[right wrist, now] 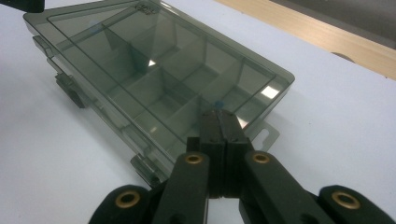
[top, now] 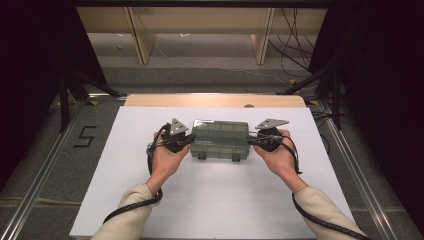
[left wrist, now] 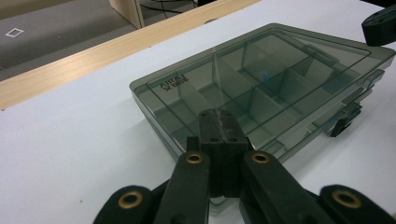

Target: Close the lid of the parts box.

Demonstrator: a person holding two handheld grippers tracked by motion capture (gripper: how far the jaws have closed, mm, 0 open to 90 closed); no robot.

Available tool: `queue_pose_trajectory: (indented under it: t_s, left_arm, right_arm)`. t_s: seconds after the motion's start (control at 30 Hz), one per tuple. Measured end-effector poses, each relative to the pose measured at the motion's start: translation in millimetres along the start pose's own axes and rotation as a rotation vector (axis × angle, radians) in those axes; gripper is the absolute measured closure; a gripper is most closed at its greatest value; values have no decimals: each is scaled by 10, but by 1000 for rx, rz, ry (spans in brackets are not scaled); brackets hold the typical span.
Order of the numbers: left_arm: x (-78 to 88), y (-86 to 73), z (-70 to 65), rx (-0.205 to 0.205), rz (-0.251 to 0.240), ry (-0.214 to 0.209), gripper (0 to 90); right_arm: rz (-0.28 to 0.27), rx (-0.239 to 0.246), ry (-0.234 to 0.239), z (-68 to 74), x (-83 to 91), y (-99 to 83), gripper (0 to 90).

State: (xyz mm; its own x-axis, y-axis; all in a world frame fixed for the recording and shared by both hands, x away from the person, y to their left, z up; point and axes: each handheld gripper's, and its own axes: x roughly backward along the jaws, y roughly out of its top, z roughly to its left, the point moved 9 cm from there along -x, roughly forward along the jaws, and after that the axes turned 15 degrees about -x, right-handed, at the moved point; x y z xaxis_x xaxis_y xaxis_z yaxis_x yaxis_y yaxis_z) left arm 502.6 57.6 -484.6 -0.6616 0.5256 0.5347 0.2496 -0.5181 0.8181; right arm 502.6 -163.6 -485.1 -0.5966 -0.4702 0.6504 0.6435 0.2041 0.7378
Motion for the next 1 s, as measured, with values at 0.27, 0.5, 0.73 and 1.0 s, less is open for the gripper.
queue_pose_trajectory:
  t_s: [0.27,0.5,0.73,1.0]
  left_arm:
    - [-26,-45,-20,4,15,0,900]
    - [-58,-93,-47,8,33,-8,900]
    - [-93,-145,-59,11,40,-17,900]
    - [-129,-184,-76,14,50,-16,900]
  right_arm:
    - [15,-1,1,13,-17,-31,900]
    - [33,13,-1,15,-44,-75,900]
    - [46,17,-3,26,-81,-125,900]
    - [59,23,-3,27,-111,-162,900]
